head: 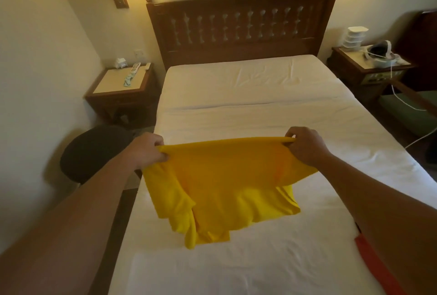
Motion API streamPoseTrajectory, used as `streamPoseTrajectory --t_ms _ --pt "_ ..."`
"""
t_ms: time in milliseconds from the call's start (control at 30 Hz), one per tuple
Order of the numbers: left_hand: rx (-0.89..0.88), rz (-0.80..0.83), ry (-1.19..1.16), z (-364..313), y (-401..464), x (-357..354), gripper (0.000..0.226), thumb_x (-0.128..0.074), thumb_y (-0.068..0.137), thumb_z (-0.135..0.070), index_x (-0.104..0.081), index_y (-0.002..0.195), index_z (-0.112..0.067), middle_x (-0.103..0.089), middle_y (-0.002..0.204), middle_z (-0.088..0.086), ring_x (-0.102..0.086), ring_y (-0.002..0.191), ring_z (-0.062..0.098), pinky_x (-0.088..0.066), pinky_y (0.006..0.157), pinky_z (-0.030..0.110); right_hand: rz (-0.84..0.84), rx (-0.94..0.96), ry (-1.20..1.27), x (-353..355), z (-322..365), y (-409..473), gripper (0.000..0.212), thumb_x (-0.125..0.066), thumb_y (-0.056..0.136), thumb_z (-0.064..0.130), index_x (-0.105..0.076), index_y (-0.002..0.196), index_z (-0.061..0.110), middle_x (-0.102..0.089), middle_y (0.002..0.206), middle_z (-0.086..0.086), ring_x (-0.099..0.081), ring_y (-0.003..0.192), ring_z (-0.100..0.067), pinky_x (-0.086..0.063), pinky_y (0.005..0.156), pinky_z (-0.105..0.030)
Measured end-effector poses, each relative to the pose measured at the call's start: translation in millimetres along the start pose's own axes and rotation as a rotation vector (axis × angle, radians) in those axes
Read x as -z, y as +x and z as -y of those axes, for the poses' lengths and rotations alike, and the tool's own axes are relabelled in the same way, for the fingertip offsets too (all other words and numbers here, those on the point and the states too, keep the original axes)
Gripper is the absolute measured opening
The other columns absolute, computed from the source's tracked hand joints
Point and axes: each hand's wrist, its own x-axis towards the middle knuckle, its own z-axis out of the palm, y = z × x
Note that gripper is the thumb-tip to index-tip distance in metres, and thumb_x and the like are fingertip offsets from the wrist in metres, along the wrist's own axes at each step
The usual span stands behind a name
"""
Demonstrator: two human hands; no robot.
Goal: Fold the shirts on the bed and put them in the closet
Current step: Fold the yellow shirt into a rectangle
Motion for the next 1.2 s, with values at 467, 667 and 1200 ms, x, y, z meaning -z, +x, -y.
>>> streamPoseTrajectory --t_ms 467,667,1200 --pt "-0.076 -0.888 0.353 -55.3 78.5 84.3 0.017 -0.068 0.097 -0.025 -0.073 0.107 -0.012 -0.070 0.099 0.016 -0.064 0.086 0.038 -0.038 0.061 0.038 -0.381 0.085 -0.224 29.9 35.2 106.4 0.021 -0.059 0.088 0.011 -0.071 0.105 0.014 -0.064 0.097 -0.011 -0.054 0.098 -0.033 -0.034 0.089 -0.043" --pt "-0.198 -0.870 0.410 -32.2 30.1 45.8 0.017 -0.077 0.088 -0.026 -0.071 0.090 -0.010 -0.064 0.082 0.009 -0.049 0.068 0.021 -0.025 0.055 0.027 -0.358 0.102 -0.179 5.6 10.9 72.7 0.028 -0.052 0.081 0.015 -0.075 0.098 0.014 -0.063 0.093 -0.014 -0.053 0.096 -0.037 -0.024 0.081 -0.039" --pt "-0.165 0.035 0.629 113.8 -94.1 -437.7 0.042 -0.091 0.038 0.007 -0.064 0.064 -0.014 -0.054 0.066 0.011 -0.054 0.037 0.028 -0.042 0.035 0.031 0.099 0.159 -0.415 -315.7 -263.2 -161.8 0.029 -0.059 0.057 0.013 -0.076 0.080 0.015 -0.061 0.082 -0.012 -0.058 0.080 -0.038 -0.044 0.071 -0.048"
